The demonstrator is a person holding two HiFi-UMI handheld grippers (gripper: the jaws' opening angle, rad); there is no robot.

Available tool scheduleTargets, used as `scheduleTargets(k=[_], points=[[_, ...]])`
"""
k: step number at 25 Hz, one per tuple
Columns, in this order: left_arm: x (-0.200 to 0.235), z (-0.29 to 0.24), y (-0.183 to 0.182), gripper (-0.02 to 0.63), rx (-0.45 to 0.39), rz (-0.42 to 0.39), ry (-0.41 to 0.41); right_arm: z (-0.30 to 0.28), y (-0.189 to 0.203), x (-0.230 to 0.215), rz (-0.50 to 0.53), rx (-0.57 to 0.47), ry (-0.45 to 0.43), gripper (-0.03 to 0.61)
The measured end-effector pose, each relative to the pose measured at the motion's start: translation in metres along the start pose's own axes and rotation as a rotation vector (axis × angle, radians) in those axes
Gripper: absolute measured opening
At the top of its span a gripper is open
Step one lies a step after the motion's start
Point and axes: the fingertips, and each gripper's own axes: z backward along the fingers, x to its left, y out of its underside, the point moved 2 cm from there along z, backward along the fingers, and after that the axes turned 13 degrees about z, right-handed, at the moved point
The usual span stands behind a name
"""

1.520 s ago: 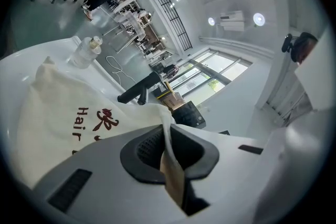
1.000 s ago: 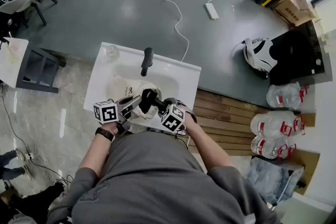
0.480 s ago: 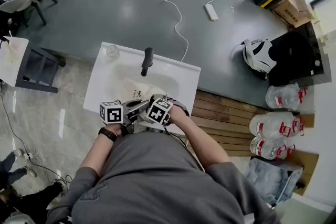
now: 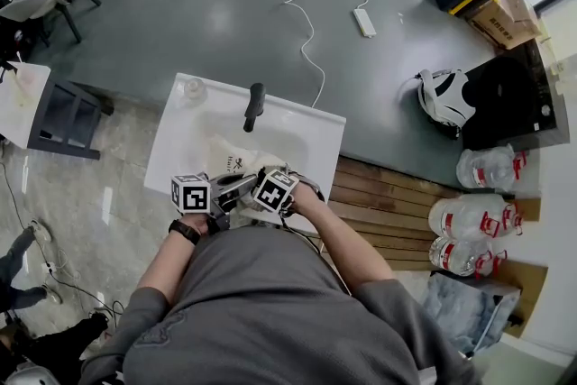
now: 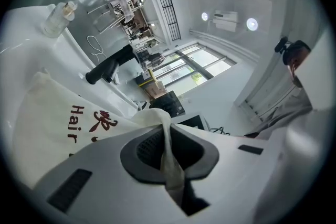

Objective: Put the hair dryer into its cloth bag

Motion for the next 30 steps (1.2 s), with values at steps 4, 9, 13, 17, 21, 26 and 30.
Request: scheduleTargets(k=[4, 9, 13, 17, 21, 26, 30], points=[[-0.006, -0.002, -0.001, 0.023, 0.004, 0.014, 0.037, -0.003, 0.004, 0.002, -0.015, -0.012, -0.014, 0.252], [-0.005, 0.000, -0.002, 0.023, 0.003, 0.036, 0.052, 0.003, 0.004, 0.000, -0.085, -0.079, -0.015, 0.256], [-0.014, -0.001, 0.002, 0.021, 0.007, 0.064, 0.109, 0.018, 0.003, -0.002, -0.212, -0.212, -0.070, 0.256], [-0.020, 0.002, -0.005, 0.021, -0.020, 0.084, 0.161, 0.023, 0.013, -0.015, -0.274, -0.269, -0.049, 0.256], [-0.011, 0.013, -0.011, 0.021, -0.036, 0.084, 0.131, 0.019, 0.020, -0.024, -0.364, -0.334, -0.058, 0.255], [-0.018, 0.015, -0.011, 0.021, -0.027, 0.077, 0.141, 0.015, 0.016, -0.030, -0.402, -0.448, -0.050, 0.229], [-0.028, 0.011, -0.007, 0.021, 0.011, 0.051, 0.174, 0.005, 0.010, -0.026, -0.392, -0.499, -0.074, 0.155]])
